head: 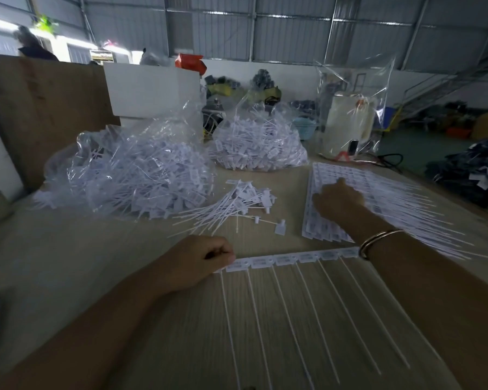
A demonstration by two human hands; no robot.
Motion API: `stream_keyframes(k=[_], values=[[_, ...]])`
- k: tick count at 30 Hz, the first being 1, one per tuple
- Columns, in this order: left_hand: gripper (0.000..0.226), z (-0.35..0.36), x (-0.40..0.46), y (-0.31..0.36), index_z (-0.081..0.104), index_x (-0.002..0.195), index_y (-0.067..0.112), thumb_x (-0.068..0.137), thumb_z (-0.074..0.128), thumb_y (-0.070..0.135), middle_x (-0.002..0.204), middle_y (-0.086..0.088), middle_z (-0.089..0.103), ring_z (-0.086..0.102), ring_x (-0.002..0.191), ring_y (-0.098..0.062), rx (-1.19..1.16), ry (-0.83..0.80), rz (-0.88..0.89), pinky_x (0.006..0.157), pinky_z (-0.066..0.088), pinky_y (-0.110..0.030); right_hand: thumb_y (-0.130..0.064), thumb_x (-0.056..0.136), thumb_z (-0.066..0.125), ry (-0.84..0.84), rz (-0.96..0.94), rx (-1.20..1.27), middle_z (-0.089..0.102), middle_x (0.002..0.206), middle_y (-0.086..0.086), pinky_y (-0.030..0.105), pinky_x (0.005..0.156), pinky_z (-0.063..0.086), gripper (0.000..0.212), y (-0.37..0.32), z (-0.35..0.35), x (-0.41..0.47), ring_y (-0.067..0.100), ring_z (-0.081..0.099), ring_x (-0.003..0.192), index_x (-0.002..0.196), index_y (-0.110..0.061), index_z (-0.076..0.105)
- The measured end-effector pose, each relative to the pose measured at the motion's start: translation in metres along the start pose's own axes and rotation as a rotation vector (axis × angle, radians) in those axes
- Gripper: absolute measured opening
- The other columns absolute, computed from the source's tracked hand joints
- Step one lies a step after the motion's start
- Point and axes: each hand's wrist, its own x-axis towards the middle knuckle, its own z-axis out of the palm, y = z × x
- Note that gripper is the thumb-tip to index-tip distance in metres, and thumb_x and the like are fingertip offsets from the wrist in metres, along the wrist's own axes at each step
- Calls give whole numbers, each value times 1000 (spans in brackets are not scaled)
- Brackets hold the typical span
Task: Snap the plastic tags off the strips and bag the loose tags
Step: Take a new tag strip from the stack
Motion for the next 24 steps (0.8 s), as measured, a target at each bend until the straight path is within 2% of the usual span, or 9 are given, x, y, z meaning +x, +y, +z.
stream_keyframes(k=[3,7,9,11,14,16,18,20,24], values=[[18,0,-1,0,60,75,39,90,59,30,63,14,58,50,58,1,-10,1,32,59,38,-16,-43,97,32,49,22,51,11,153,12,38,85,40,52,1,-5,4,35,48,119,128,-6,51],[14,1,-2,2,62,79,37,90,59,30,60,13,56,49,55,0,-37,19,55,56,35,-15,-42,96,34,154,-85,-16,41,132,12,42,89,42,48,-7,-20,-18,33,43,119,121,-6,56],[14,3,-3,3,63,79,35,91,58,29,58,12,54,47,53,-1,-54,30,51,56,35,-17,-29,95,37,295,-388,3,52,120,12,40,87,44,37,-20,-27,-42,30,47,111,114,-6,58],[15,3,-4,5,63,78,33,91,58,27,57,12,53,46,53,-1,-74,48,53,56,35,-17,-22,94,43,260,-769,78,61,115,8,34,91,40,31,-36,-22,-81,24,51,107,115,-12,62],[16,4,-6,9,65,78,25,91,58,20,62,5,58,48,58,-3,-100,93,49,59,36,-21,-34,88,54,110,-922,334,65,103,0,31,86,36,27,-51,-10,-144,18,56,96,110,-22,62],[21,4,-7,10,62,73,26,91,58,16,67,-2,61,50,61,-4,-106,127,54,60,37,-21,-40,87,55,116,-943,285,65,100,0,32,88,35,32,-53,2,-165,18,57,92,112,-20,54],[25,3,-8,11,60,72,31,92,56,17,68,5,60,51,62,-1,-129,141,40,60,37,-17,-38,89,54,134,-902,308,64,101,2,30,82,37,34,-50,9,-169,19,57,91,114,-16,51],[23,3,-7,9,60,71,30,92,55,21,67,11,60,52,62,1,-168,117,-5,61,37,-16,-34,91,53,150,-864,378,61,103,6,30,75,37,29,-47,12,-167,22,56,91,111,-12,52],[26,3,-8,4,59,65,25,91,58,23,57,15,57,50,56,2,-164,43,-11,56,37,-14,-37,94,48,176,-810,388,62,105,6,34,80,41,31,-42,16,-159,21,56,95,109,-13,60]])
